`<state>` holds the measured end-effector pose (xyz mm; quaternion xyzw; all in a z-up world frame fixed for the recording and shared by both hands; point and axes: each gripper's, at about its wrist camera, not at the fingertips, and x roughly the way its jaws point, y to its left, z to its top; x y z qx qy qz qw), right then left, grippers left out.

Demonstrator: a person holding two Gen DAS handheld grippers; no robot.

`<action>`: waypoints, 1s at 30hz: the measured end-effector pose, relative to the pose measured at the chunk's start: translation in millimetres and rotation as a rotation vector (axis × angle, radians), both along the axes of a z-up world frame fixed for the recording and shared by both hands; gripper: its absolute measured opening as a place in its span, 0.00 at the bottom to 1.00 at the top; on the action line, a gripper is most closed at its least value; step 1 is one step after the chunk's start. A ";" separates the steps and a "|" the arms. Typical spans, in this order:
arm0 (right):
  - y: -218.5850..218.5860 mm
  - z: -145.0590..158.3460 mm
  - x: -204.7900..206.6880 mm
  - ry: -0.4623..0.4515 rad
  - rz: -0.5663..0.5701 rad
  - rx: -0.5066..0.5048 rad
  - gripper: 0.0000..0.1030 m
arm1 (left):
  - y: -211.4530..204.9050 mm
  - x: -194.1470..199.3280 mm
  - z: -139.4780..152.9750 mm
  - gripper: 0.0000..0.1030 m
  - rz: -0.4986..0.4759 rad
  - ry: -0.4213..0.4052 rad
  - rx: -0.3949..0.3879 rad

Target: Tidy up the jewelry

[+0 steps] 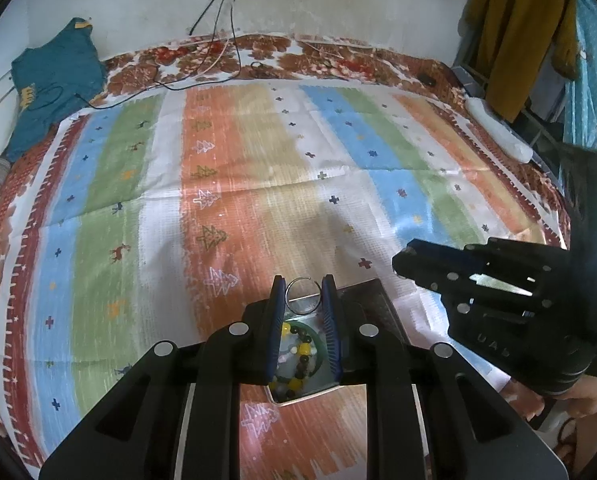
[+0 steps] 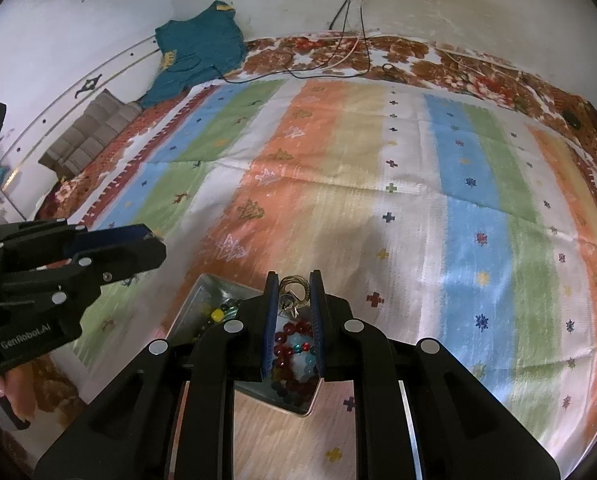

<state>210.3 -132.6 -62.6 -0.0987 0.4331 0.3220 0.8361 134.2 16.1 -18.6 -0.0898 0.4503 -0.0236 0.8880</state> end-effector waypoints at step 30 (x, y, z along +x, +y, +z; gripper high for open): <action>-24.2 8.5 -21.3 -0.012 -0.068 -0.014 0.49 | 9.0 -37.7 13.2 0.43 0.059 -0.027 -0.010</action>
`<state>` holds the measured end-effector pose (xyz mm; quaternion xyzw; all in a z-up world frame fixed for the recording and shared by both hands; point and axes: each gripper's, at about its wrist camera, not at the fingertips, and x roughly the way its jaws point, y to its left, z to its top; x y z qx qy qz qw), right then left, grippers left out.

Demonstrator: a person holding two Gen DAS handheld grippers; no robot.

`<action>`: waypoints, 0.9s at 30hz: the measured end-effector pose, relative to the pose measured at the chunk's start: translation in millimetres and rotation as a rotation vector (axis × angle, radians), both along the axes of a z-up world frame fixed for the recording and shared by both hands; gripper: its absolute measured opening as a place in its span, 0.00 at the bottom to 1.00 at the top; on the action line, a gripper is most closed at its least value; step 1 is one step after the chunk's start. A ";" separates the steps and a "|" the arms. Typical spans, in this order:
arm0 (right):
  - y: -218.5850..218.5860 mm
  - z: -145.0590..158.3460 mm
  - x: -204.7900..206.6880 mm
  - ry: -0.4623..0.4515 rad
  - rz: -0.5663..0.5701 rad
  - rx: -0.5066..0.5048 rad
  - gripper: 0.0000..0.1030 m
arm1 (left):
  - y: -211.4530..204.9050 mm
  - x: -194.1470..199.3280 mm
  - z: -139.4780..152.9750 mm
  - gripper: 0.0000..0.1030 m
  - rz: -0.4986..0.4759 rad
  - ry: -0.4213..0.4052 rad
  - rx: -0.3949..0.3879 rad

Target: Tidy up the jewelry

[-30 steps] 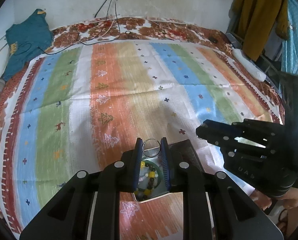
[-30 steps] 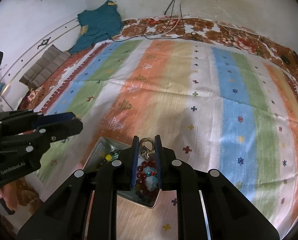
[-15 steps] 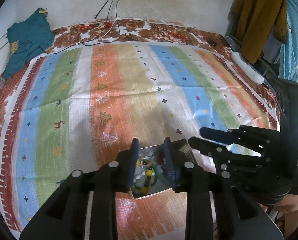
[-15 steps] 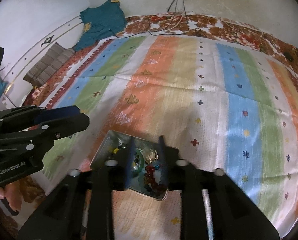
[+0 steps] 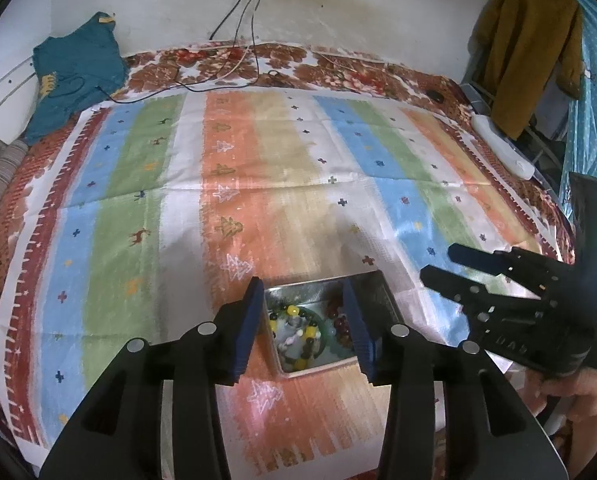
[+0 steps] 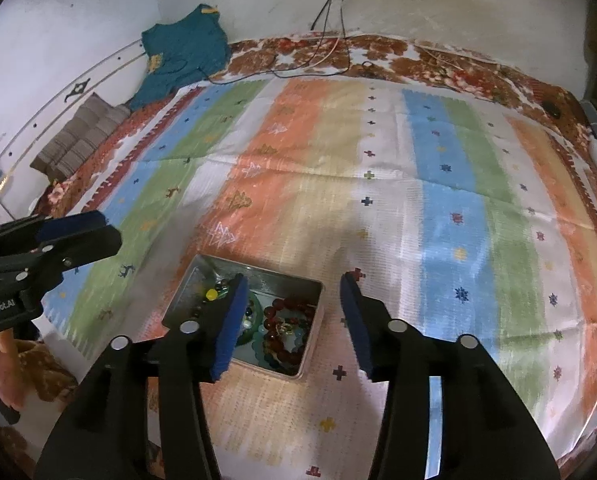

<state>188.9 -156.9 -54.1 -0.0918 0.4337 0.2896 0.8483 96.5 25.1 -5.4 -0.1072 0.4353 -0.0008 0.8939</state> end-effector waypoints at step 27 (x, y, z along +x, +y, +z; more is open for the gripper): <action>-36.7 13.2 -51.6 -0.104 -0.033 0.026 0.84 | -9.0 -62.9 2.7 0.94 -0.007 -0.048 0.052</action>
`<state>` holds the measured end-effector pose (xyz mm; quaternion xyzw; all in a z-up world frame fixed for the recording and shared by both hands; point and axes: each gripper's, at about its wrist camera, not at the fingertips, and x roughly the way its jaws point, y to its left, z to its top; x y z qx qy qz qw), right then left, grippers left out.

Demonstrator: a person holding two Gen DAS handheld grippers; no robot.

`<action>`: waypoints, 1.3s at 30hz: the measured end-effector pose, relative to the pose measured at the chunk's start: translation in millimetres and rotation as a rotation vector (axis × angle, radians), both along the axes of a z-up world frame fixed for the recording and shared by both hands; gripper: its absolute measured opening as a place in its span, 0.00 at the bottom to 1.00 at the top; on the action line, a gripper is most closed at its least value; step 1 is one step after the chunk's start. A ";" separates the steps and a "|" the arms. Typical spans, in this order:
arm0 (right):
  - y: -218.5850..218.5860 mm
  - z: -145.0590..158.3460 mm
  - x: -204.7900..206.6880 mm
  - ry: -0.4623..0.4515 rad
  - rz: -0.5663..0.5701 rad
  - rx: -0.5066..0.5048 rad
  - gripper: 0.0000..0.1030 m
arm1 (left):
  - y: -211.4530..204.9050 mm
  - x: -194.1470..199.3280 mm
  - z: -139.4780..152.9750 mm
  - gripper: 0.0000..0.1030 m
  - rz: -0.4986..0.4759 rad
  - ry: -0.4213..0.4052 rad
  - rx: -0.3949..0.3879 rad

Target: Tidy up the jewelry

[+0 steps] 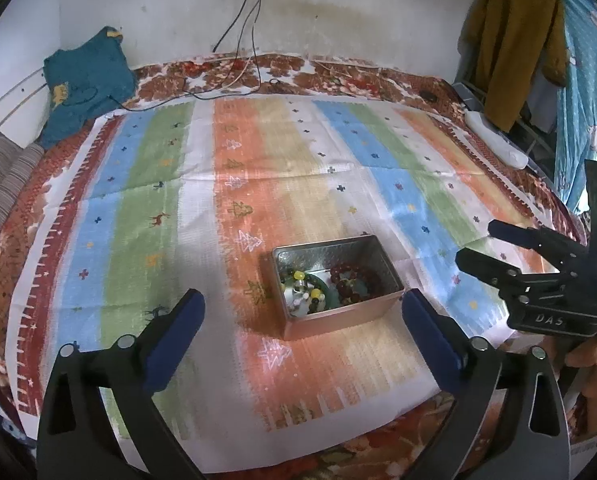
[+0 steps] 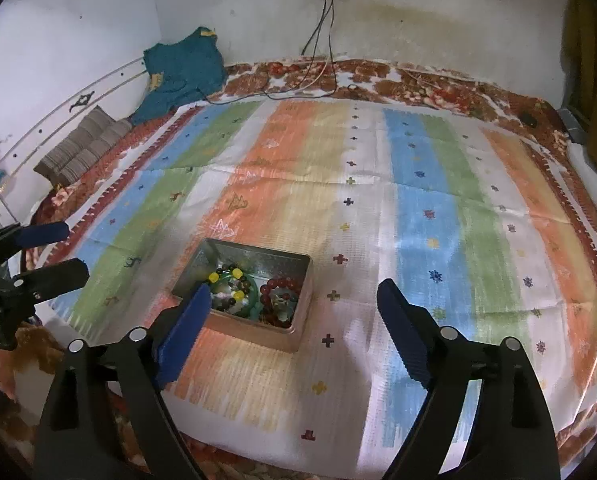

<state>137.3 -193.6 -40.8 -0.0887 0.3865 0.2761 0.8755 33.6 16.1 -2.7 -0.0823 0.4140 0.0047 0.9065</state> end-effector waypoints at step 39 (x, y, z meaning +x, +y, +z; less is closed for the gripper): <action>-9.6 15.4 -35.2 -0.098 0.014 0.039 0.95 | -11.7 -30.3 9.5 0.94 0.008 -0.121 0.110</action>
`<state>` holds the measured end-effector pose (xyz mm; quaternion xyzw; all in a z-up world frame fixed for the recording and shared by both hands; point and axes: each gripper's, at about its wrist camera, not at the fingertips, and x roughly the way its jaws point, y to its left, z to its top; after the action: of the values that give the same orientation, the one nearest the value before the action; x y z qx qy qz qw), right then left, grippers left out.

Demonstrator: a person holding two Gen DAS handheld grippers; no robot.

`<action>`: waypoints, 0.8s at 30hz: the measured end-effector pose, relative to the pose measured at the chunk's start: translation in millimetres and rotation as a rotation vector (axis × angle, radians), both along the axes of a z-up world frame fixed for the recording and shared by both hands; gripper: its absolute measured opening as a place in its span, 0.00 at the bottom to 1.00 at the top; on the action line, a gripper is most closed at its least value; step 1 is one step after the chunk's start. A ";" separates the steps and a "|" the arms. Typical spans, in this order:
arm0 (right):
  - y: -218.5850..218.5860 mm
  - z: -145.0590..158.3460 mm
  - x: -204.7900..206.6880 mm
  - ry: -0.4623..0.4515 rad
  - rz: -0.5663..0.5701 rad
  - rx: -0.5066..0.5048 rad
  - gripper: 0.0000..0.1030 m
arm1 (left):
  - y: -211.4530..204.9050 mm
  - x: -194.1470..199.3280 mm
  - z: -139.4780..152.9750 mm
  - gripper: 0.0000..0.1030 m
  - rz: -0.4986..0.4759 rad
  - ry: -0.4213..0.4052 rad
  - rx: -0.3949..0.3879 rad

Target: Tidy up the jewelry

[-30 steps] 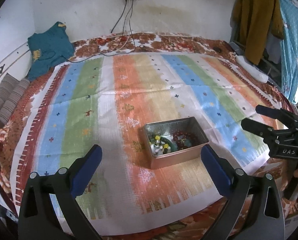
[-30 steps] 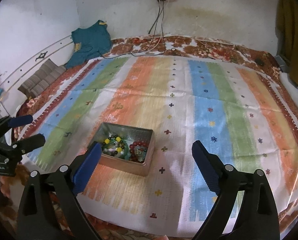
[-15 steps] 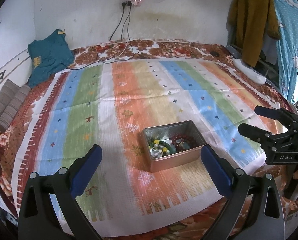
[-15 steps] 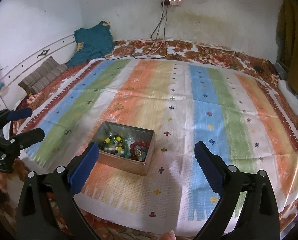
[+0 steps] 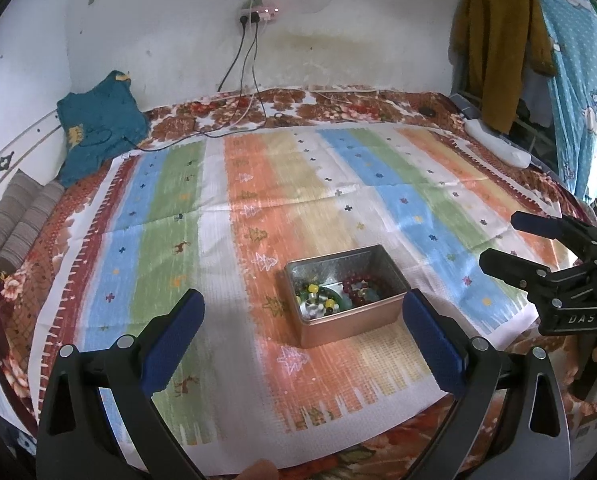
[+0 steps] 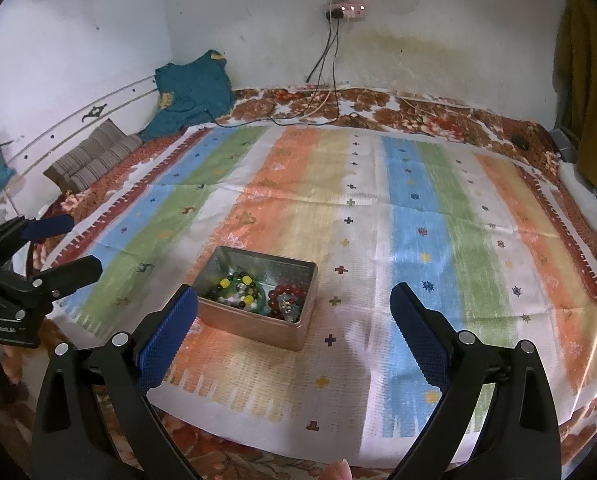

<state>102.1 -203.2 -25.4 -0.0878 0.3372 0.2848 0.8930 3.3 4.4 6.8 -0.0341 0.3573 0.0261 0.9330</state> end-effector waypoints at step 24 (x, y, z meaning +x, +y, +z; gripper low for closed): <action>0.6 2.1 -4.3 -0.013 0.013 0.001 0.95 | 1.0 -5.0 4.6 0.95 0.002 -0.023 0.002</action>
<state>97.8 -202.6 -23.3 -0.0912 0.3305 0.2903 0.8934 -1.7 5.4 11.4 -0.0337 0.3464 0.0269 0.9371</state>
